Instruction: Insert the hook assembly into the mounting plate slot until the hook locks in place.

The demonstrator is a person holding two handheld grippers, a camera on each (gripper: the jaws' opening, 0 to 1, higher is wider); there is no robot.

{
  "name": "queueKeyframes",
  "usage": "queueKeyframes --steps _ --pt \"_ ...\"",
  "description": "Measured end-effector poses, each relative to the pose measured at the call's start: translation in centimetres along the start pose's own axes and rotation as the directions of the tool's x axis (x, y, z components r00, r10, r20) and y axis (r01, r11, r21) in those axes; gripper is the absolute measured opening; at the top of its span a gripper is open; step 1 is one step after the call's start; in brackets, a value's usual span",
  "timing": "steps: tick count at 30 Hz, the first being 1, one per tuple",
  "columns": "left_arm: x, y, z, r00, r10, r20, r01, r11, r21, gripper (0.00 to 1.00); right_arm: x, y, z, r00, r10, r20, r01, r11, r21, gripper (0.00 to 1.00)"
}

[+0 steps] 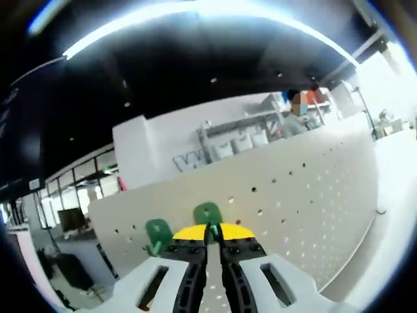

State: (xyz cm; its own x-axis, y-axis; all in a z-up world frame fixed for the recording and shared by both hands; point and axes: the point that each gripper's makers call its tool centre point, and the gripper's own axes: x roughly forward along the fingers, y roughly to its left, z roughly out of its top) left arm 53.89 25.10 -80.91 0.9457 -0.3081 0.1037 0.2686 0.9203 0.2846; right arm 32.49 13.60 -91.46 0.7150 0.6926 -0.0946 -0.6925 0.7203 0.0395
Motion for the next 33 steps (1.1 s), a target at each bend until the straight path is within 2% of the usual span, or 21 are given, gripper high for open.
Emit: queueKeyframes --steps 15,24,33 --pt "-1.9 -1.0 0.3 0.999 -0.035 0.014 0.035 0.999 -0.023 0.16 0.0 0.4 0.3 1.0 0.012 0.01 -0.012 1.0 -0.004 0.48" --pt "-3.6 -1.2 1.3 0.998 -0.049 0.039 0.051 0.997 -0.052 0.22 -0.1 0.6 0.7 1.0 0.016 0.02 -0.016 1.0 -0.008 0.48" --pt "-5.8 -2.6 2.6 0.994 -0.08 0.078 0.085 0.995 -0.056 0.27 -0.1 0.8 0.8 1.0 0.022 0.023 -0.022 1.0 -0.011 0.48"
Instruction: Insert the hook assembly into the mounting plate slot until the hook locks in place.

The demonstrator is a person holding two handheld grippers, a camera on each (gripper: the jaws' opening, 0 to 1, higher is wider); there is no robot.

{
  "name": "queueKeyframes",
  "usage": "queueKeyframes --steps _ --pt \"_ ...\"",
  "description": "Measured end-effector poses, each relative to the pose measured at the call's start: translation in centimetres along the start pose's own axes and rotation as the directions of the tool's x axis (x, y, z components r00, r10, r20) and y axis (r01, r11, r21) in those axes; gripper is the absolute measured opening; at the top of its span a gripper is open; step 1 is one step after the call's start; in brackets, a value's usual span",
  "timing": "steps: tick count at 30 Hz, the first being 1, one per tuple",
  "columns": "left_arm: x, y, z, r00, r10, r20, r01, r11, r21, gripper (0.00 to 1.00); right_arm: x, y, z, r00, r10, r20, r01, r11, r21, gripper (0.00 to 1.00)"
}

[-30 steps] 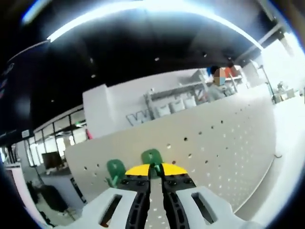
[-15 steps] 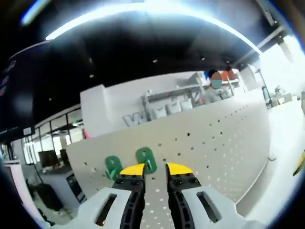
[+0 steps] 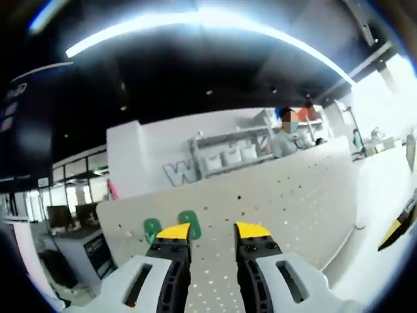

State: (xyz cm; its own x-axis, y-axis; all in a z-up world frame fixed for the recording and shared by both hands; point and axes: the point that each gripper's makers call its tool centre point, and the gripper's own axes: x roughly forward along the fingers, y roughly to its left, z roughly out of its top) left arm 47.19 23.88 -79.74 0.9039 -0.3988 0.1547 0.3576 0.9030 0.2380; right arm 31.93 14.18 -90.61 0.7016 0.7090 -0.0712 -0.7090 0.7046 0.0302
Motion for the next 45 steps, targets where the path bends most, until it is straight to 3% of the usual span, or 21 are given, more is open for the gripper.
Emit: queueKeyframes --steps 24,34,45 --pt "-7.4 -1.8 2.0 0.998 -0.03 0.057 0.034 0.997 -0.071 0.35 -0.1 1.3 0.0 1.0 0.019 0.001 -0.019 1.0 -0.007 0.48" --pt "-10.0 -2.4 1.1 0.998 -0.034 0.045 0.038 0.995 -0.093 0.35 0.2 1.7 -0.4 0.999 0.035 -0.016 -0.035 0.999 -0.01 0.48" --pt "-10.9 -3.2 -0.3 0.999 -0.037 0.013 0.038 0.993 -0.112 0.35 0.3 1.4 -0.5 0.999 0.04 -0.015 -0.04 0.999 -0.008 0.48"
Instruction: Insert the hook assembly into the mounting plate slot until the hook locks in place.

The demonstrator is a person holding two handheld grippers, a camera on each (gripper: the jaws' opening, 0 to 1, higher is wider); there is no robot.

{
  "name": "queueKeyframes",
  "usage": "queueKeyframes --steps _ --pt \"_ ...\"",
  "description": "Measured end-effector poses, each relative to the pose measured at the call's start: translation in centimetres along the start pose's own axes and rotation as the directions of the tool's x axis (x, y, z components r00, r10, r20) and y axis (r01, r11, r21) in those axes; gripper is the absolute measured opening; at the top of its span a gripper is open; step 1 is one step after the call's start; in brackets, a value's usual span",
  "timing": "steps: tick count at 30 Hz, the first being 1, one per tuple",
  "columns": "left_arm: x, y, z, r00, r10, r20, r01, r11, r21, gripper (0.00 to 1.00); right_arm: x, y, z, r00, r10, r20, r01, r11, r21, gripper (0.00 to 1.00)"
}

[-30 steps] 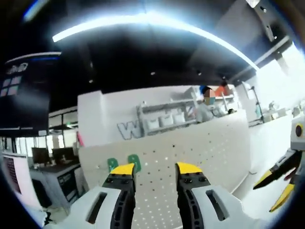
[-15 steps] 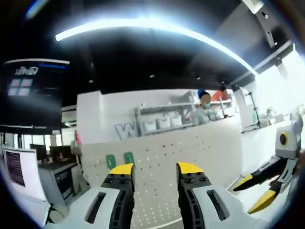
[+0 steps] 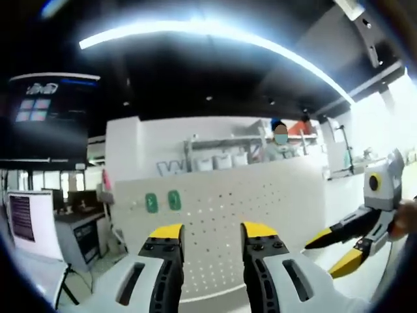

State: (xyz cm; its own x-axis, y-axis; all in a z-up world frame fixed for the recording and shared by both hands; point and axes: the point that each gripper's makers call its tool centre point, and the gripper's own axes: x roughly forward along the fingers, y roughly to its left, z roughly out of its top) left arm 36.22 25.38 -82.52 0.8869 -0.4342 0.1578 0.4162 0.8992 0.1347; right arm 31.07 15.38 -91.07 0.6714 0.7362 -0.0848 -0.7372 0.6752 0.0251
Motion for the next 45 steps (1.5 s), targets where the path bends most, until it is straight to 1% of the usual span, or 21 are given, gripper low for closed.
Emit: queueKeyframes --steps 9,16,23,45 --pt "0.2 -0.3 0.0 1.0 -0.005 0.004 0.005 1.0 0.003 0.35 0.2 0.0 -0.5 1.0 0.007 -0.012 -0.007 1.0 0.002 0.48" --pt "0.3 -0.5 -0.3 1.0 -0.012 0.001 0.012 1.0 -0.002 0.35 0.2 -0.2 -0.5 1.0 0.002 -0.012 -0.002 1.0 0.003 0.48" --pt "0.6 -0.6 -0.1 1.0 -0.02 0.008 0.02 1.0 -0.002 0.35 0.2 -0.4 -0.7 1.0 -0.006 -0.019 0.006 1.0 0.002 0.48" --pt "0.3 -1.3 -0.2 0.999 -0.035 0.009 0.035 0.999 -0.001 0.37 0.1 -0.6 -0.6 1.0 -0.014 -0.016 0.014 1.0 -0.008 0.48"
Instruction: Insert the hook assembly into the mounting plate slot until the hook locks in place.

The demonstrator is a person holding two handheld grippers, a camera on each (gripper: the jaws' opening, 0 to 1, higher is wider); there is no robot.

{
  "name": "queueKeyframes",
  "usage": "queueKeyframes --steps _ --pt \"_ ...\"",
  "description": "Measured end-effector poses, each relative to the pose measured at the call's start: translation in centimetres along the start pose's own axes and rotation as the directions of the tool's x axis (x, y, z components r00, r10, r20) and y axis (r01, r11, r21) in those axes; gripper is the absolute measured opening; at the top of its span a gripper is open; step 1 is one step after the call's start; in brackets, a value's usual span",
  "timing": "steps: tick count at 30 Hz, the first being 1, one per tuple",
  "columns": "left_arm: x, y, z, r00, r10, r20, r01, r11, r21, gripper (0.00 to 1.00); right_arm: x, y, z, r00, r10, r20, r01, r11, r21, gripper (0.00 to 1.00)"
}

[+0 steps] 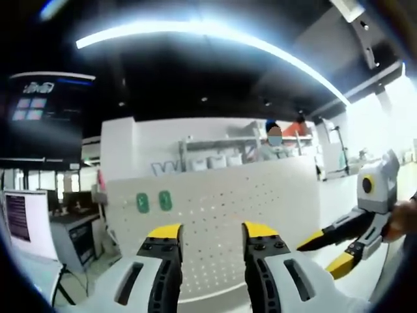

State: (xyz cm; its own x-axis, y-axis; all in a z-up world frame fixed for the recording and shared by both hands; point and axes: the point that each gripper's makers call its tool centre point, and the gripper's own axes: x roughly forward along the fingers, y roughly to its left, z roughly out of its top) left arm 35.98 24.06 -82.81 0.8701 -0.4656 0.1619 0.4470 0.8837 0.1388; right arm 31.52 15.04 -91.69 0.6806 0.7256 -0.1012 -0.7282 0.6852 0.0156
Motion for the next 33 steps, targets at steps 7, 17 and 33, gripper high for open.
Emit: queueKeyframes --steps 7,17,33 --pt "-0.3 -0.2 0.0 1.0 -0.001 0.0 0.001 1.0 0.0 0.37 0.0 0.0 0.0 1.0 0.0 0.001 0.0 1.0 -0.001 0.48" --pt "-1.2 -0.6 -0.6 1.0 0.0 -0.007 0.0 1.0 -0.012 0.38 0.2 0.3 -0.5 1.0 0.007 -0.016 -0.007 1.0 -0.004 0.48" --pt "-2.4 -1.4 -1.6 1.0 -0.009 -0.022 0.008 1.0 -0.029 0.38 0.3 0.5 -1.2 0.999 0.007 -0.04 -0.008 1.0 -0.022 0.48"
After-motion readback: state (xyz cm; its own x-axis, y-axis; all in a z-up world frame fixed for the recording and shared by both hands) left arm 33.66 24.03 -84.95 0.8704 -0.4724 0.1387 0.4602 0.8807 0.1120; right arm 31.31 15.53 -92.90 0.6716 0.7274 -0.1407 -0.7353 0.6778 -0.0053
